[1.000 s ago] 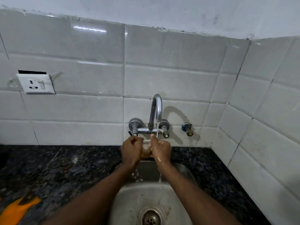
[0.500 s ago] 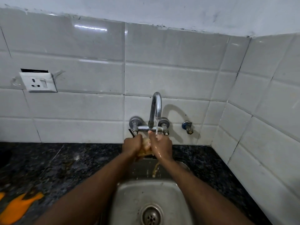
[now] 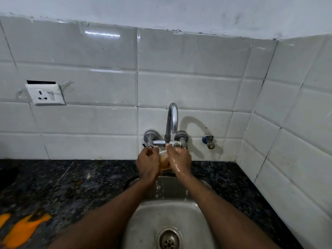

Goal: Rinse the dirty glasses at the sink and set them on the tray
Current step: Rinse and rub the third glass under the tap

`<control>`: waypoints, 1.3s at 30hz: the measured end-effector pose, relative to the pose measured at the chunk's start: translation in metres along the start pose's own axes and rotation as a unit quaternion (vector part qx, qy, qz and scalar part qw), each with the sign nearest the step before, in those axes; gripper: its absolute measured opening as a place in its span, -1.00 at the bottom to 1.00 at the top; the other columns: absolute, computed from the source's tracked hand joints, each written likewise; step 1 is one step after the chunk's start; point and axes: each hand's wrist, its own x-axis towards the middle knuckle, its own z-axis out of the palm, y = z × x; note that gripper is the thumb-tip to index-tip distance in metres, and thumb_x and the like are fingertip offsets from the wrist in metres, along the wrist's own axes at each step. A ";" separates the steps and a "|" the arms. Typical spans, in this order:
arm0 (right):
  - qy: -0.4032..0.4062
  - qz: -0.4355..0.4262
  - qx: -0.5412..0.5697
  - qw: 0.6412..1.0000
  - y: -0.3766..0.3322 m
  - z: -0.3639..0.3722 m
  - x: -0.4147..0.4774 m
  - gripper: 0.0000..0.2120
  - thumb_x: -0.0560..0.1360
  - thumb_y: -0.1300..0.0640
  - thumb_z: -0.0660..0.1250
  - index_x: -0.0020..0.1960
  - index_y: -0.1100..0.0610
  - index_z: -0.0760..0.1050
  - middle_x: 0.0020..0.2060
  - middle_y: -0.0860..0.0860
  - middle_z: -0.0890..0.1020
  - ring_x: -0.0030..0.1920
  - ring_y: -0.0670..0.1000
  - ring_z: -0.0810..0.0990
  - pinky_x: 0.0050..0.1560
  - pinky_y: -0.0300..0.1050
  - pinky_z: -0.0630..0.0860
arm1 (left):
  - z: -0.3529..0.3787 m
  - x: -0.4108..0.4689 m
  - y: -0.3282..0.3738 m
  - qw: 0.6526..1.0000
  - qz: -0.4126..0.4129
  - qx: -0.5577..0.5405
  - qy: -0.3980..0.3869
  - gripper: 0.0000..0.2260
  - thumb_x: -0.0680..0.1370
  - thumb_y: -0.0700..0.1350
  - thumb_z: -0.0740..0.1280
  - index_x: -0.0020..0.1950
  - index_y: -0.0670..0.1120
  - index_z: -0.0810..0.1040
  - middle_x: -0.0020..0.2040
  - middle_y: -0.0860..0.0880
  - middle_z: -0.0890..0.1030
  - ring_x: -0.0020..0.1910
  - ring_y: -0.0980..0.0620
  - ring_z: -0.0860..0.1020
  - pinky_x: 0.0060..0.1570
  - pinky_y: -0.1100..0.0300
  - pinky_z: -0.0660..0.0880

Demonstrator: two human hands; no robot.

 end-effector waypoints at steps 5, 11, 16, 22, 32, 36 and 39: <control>-0.003 -0.009 -0.038 0.999 0.000 -0.003 -0.005 -0.63 0.54 -0.14 0.33 -0.18 0.16 0.62 -0.29 0.06 0.70 -0.28 0.02 0.66 -0.32 -0.21 0.50 | -0.002 0.013 -0.002 0.991 -0.097 0.031 -0.085 -0.76 0.61 -0.01 0.24 -0.14 -0.11 0.57 -0.14 -0.14 0.67 -0.25 -0.02 0.59 -0.28 0.17 0.53; 0.011 0.068 0.114 0.991 -0.007 -0.001 -0.009 -0.71 0.57 0.04 0.32 -0.30 0.12 0.56 -0.39 0.00 0.63 -0.37 -0.03 0.59 -0.31 -0.20 0.50 | -0.006 -0.006 -0.003 0.988 0.144 0.049 0.023 -0.88 0.59 -0.09 0.32 -0.13 -0.07 0.56 -0.23 0.03 0.59 -0.25 0.08 0.54 -0.30 0.32 0.37; 0.002 -0.095 -0.093 0.991 0.004 -0.003 -0.012 -0.60 0.57 -0.13 0.28 -0.24 0.17 0.59 -0.38 0.06 0.66 -0.36 0.04 0.64 -0.31 -0.10 0.54 | -0.004 0.016 0.001 0.965 -0.218 -0.004 -0.147 -0.73 0.60 0.01 0.18 -0.09 -0.14 0.54 -0.16 -0.16 0.64 -0.24 -0.08 0.56 -0.30 0.17 0.43; -0.009 0.040 0.045 0.998 -0.006 -0.001 -0.009 -0.68 0.57 -0.01 0.31 -0.31 0.09 0.57 -0.36 0.01 0.64 -0.33 -0.01 0.60 -0.30 -0.17 0.49 | -0.003 -0.005 -0.014 0.994 0.110 0.006 0.004 -0.92 0.58 -0.11 0.34 -0.08 -0.08 0.58 -0.17 -0.03 0.63 -0.22 0.00 0.60 -0.27 0.28 0.49; 0.038 0.023 0.055 0.998 -0.010 0.001 -0.003 -0.67 0.57 -0.02 0.31 -0.23 0.18 0.61 -0.39 0.01 0.65 -0.37 -0.01 0.62 -0.33 -0.17 0.53 | -0.003 0.008 -0.005 0.992 0.118 0.045 -0.006 -0.85 0.63 -0.03 0.29 -0.06 -0.07 0.56 -0.18 -0.01 0.61 -0.26 0.15 0.54 -0.30 0.37 0.44; -0.051 -0.322 -0.278 0.904 -0.012 -0.009 0.014 -0.58 0.59 -0.08 0.19 -0.26 0.16 0.60 -0.41 0.04 0.62 -0.43 0.00 0.55 -0.29 -0.07 0.55 | 0.000 0.017 -0.021 0.992 -0.100 -0.007 -0.075 -0.69 0.67 0.07 0.15 -0.08 -0.08 0.55 -0.08 -0.12 0.63 -0.09 -0.12 0.63 -0.05 -0.03 0.63; -0.061 -0.373 -0.350 0.857 -0.020 -0.013 0.026 -0.59 0.60 -0.06 0.18 -0.18 0.17 0.64 -0.35 0.06 0.64 -0.40 -0.03 0.53 -0.28 -0.09 0.53 | -0.005 0.013 -0.034 0.953 -0.258 -0.113 -0.110 -0.56 0.68 0.03 0.08 0.07 -0.28 0.60 -0.09 -0.28 0.69 -0.16 -0.20 0.66 -0.17 -0.02 0.62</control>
